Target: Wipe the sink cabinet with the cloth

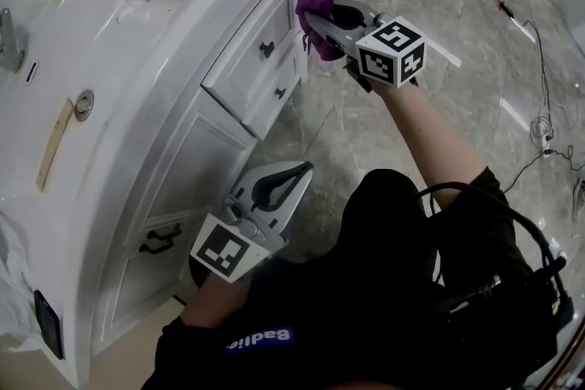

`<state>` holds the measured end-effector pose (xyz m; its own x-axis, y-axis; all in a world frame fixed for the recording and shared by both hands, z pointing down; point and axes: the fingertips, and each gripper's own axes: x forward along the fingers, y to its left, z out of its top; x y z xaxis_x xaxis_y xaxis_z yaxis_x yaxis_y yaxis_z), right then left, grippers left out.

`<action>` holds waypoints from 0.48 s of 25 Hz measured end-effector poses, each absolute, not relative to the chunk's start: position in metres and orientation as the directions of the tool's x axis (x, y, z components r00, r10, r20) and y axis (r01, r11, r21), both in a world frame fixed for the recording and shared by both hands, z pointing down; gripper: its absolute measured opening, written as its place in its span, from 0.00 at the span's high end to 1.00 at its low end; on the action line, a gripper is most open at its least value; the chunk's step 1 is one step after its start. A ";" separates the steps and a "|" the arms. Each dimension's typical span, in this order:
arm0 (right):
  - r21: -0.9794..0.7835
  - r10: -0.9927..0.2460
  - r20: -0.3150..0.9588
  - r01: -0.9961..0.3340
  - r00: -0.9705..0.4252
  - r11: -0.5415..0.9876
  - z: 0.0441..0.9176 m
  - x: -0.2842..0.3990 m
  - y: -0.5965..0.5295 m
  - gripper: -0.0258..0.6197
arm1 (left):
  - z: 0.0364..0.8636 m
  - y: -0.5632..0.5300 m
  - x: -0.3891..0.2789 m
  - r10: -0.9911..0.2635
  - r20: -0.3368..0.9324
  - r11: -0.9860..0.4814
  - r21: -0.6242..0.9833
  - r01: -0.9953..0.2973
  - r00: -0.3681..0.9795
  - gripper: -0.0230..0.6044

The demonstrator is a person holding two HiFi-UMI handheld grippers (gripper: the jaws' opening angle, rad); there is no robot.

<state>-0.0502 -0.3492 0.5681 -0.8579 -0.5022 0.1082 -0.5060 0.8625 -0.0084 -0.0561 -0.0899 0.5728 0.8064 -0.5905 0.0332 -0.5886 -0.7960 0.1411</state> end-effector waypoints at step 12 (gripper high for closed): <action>0.102 -0.526 0.139 -0.516 -0.839 0.851 0.590 -0.069 -0.392 0.85 | 0.577 -0.097 -0.056 -0.602 0.005 -0.787 0.160 -0.595 0.798 0.96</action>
<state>-0.0689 -0.3917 0.5901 -0.8393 -0.5255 0.1394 -0.5157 0.8507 0.1024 -0.0563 -0.0966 0.5769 0.7981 -0.6025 0.0047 -0.5953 -0.7873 0.1604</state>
